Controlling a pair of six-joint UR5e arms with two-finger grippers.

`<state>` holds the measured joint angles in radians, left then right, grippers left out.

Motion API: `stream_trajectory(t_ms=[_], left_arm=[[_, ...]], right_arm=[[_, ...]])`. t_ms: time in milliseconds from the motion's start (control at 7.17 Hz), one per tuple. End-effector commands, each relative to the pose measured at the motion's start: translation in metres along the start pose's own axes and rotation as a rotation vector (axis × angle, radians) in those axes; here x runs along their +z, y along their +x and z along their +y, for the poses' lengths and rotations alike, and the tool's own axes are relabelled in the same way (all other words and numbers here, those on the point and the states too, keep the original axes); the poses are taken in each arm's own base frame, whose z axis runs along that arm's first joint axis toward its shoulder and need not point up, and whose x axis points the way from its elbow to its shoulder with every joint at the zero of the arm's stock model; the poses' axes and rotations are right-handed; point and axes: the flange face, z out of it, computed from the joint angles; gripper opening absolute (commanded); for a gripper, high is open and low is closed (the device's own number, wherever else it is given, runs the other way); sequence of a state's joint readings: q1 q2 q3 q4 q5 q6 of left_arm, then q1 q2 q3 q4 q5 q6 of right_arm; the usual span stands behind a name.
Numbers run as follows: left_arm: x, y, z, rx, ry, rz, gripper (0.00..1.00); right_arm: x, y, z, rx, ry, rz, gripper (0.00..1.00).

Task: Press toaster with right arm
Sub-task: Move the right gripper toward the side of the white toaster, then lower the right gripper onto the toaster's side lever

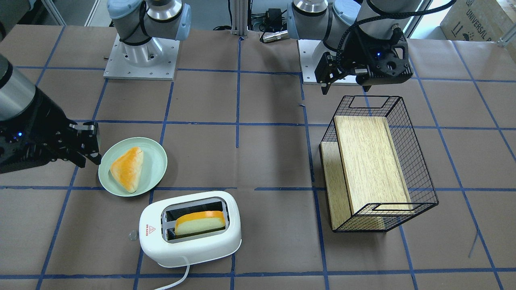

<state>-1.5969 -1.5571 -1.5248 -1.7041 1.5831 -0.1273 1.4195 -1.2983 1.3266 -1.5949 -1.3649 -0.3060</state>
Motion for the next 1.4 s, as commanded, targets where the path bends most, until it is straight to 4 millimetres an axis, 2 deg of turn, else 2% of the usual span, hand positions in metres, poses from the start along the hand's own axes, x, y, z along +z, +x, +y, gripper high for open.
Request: stream_trajectory(t_ms=[0, 279, 419, 698, 1256], left_arm=[[0.000, 0.000, 0.000, 0.000, 0.000, 0.000, 1.00], [0.000, 0.000, 0.000, 0.000, 0.000, 0.000, 1.00], [0.000, 0.000, 0.000, 0.000, 0.001, 0.000, 1.00], [0.000, 0.000, 0.000, 0.000, 0.000, 0.000, 1.00], [0.000, 0.000, 0.000, 0.000, 0.000, 0.000, 1.00]], right_arm=[[0.034, 0.029, -0.047, -0.015, 0.014, -0.143, 0.04], [0.092, 0.048, -0.088, -0.019, 0.019, -0.216, 0.04], [0.108, 0.050, -0.095, -0.015, 0.011, -0.252, 0.04], [0.130, 0.054, -0.101, -0.002, -0.004, -0.290, 0.04], [0.157, 0.059, -0.104, 0.018, -0.038, -0.322, 0.04]])
